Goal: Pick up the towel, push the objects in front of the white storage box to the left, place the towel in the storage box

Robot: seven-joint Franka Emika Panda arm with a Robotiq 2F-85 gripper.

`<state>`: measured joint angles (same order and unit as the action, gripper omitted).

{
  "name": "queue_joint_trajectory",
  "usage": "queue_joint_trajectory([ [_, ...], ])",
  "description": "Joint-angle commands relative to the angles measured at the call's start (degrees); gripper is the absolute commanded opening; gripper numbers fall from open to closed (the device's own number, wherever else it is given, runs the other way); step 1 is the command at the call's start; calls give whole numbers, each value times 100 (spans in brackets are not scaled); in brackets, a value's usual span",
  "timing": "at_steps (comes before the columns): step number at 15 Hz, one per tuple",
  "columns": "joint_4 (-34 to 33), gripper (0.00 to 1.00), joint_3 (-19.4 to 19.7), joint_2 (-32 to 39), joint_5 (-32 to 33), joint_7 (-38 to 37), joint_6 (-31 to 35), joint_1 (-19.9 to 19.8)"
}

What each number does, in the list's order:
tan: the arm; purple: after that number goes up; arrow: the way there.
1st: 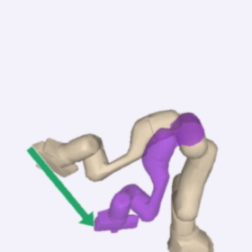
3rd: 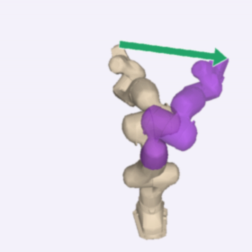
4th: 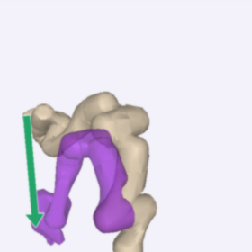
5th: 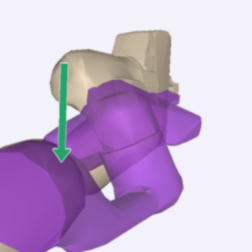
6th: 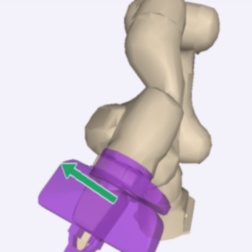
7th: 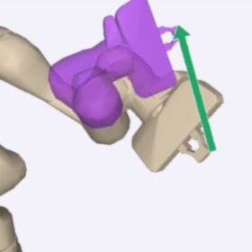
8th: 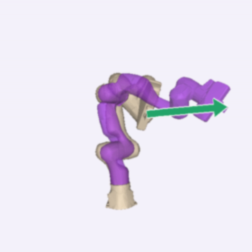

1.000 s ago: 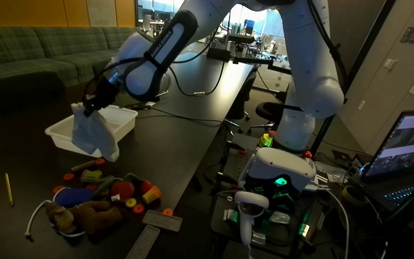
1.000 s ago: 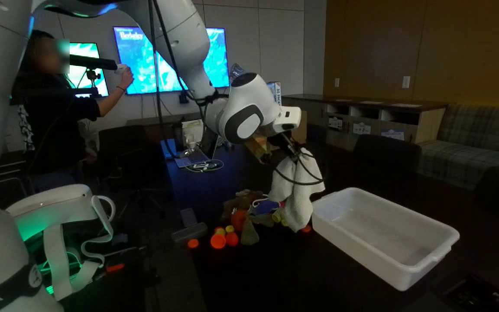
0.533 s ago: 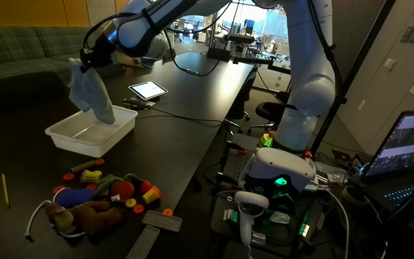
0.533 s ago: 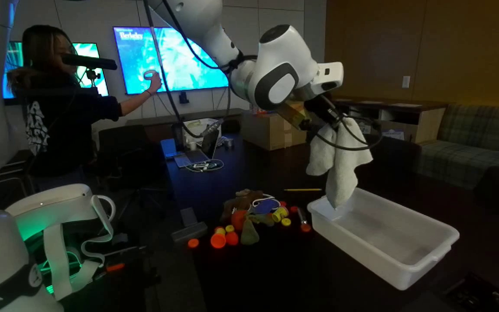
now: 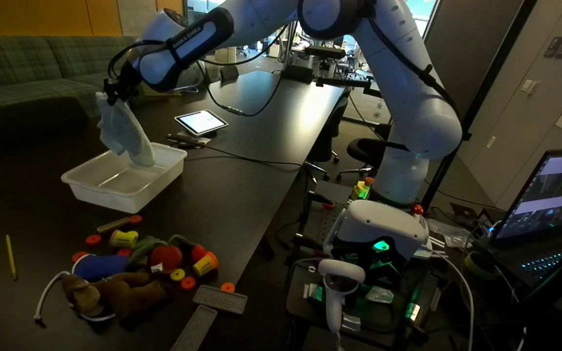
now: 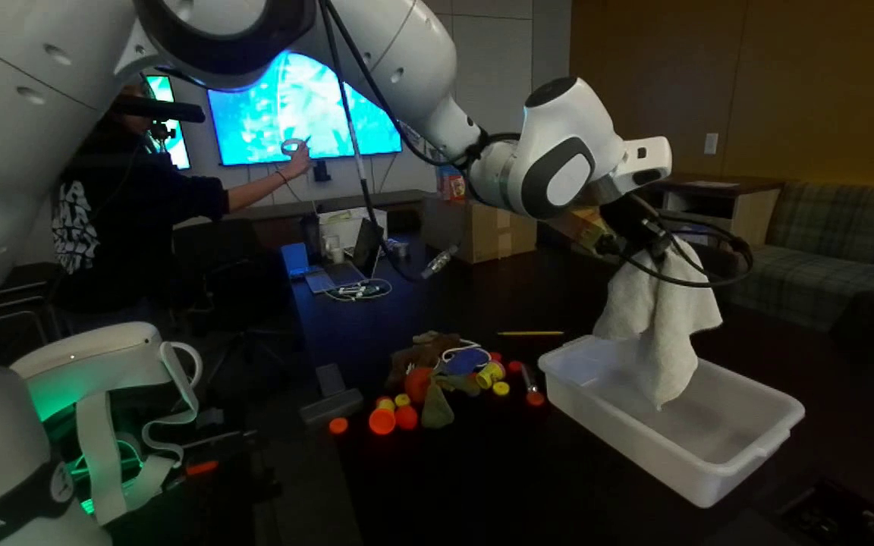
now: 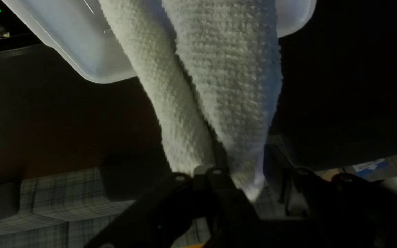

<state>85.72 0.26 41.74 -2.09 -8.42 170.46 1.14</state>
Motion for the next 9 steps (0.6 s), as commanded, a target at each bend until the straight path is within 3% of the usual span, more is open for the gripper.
queue_joint_trajectory([
  [1, -1403, 74, 138, 751, -24, 80, -831, -7],
  [4, -2212, 93, 54, 983, -19, 271, -1887, -184],
  [6, -2111, 100, -15, 613, -21, 563, -2792, -364],
  [9, -1597, 100, 42, -20, 22, 968, -3641, -555],
])
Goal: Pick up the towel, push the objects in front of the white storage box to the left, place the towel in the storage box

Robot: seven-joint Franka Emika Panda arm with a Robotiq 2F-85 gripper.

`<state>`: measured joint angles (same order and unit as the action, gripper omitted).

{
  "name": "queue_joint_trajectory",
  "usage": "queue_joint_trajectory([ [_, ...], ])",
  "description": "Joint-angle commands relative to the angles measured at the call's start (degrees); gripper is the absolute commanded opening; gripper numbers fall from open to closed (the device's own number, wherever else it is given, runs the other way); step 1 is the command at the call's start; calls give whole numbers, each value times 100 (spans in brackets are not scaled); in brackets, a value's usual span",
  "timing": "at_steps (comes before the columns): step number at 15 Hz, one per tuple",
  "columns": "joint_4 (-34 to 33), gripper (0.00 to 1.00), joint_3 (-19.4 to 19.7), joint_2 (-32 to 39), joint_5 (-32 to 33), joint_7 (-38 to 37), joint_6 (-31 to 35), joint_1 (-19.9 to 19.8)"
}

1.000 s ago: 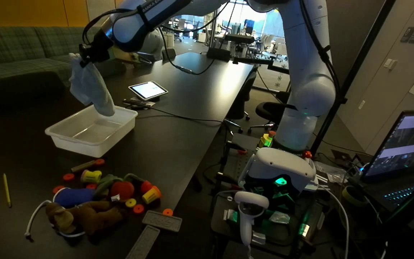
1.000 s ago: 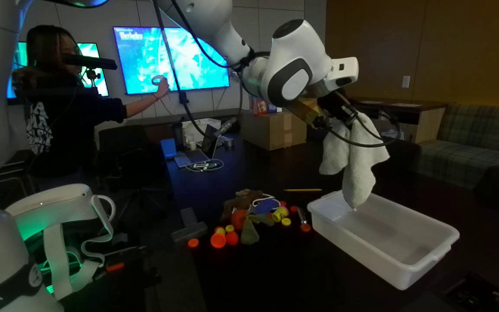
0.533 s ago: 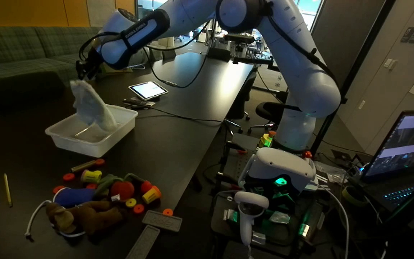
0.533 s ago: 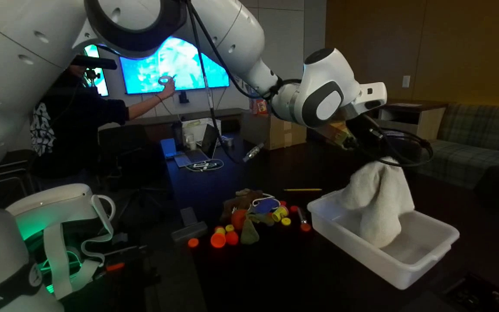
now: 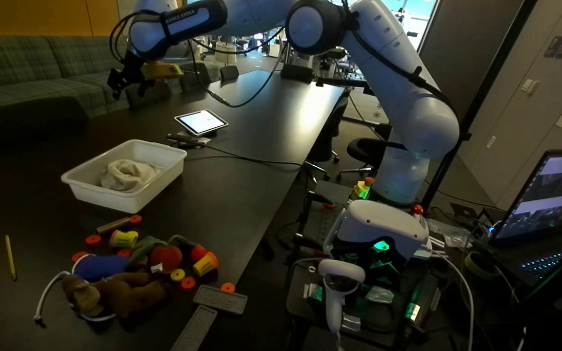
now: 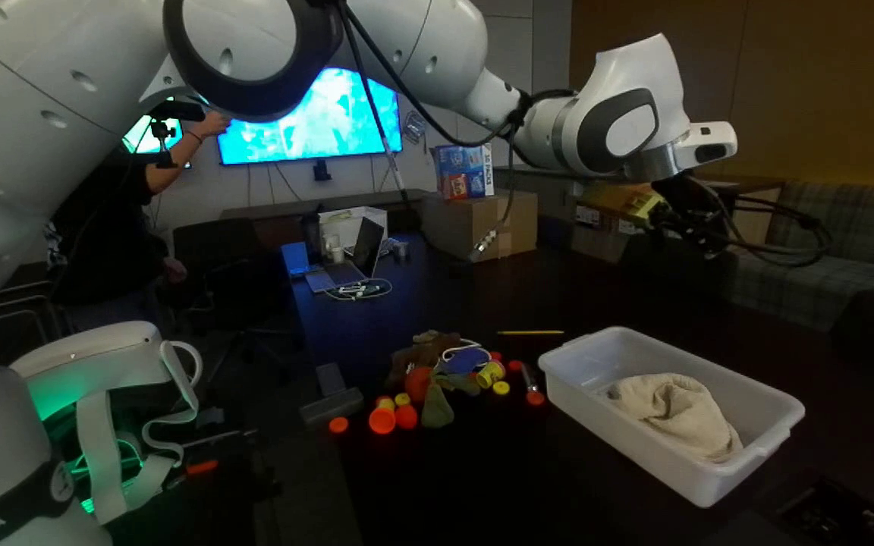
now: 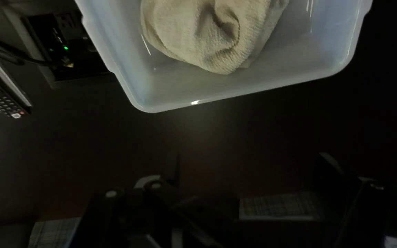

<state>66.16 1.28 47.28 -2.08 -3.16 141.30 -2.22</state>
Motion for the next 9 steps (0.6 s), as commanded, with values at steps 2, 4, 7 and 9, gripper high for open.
queue_joint_trajectory([
  [2, 973, 100, -86, -1149, -14, 815, -1255, -403],
  [4, 1555, 100, -47, -1674, 0, 1103, -1783, -528],
  [7, 2370, 100, 14, -2337, 25, 1423, -2392, -645],
  [9, 2951, 100, 40, -2787, 3, 1597, -2653, -705],
])
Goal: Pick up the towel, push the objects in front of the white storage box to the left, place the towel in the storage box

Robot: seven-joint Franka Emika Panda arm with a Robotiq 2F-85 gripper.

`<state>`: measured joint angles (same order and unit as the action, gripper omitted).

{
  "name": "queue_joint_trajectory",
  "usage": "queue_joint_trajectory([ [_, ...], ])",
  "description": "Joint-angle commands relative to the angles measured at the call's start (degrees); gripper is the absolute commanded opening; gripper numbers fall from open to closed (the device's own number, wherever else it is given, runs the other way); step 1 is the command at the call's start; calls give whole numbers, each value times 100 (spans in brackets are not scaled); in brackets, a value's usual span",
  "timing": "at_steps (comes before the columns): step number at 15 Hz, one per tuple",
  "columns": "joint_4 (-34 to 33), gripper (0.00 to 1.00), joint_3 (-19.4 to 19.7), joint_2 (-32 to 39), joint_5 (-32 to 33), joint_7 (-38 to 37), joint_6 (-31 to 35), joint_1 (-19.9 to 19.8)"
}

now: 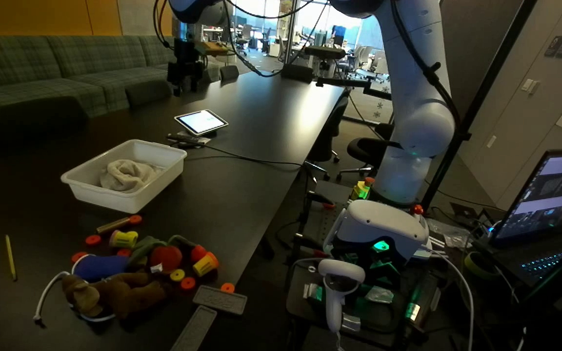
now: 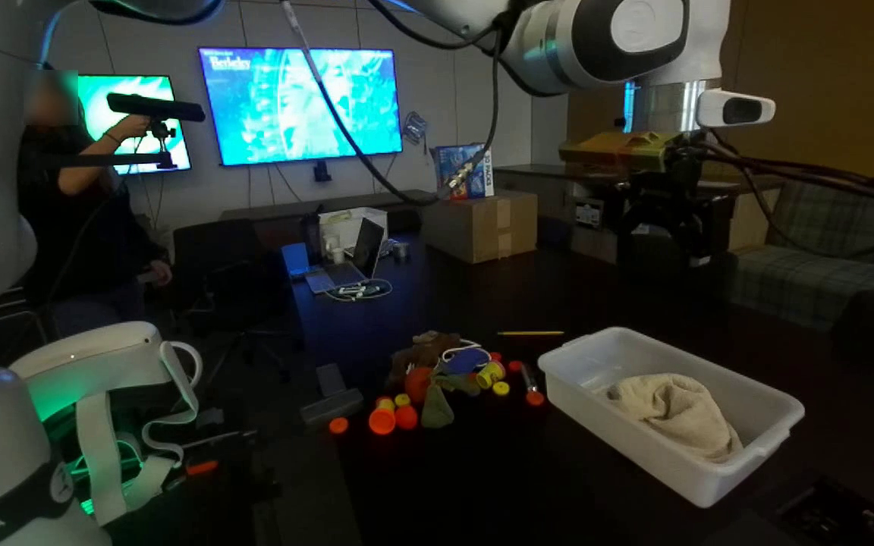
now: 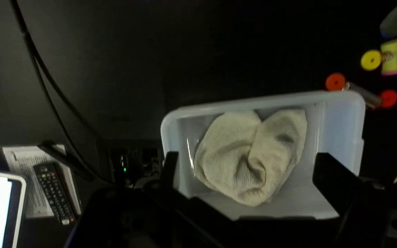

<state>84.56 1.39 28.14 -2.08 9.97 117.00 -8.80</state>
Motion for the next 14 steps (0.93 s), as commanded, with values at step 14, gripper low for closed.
queue_joint_trajectory([
  [14, 4291, 100, 392, -3177, -767, 1237, -47, 23],
])
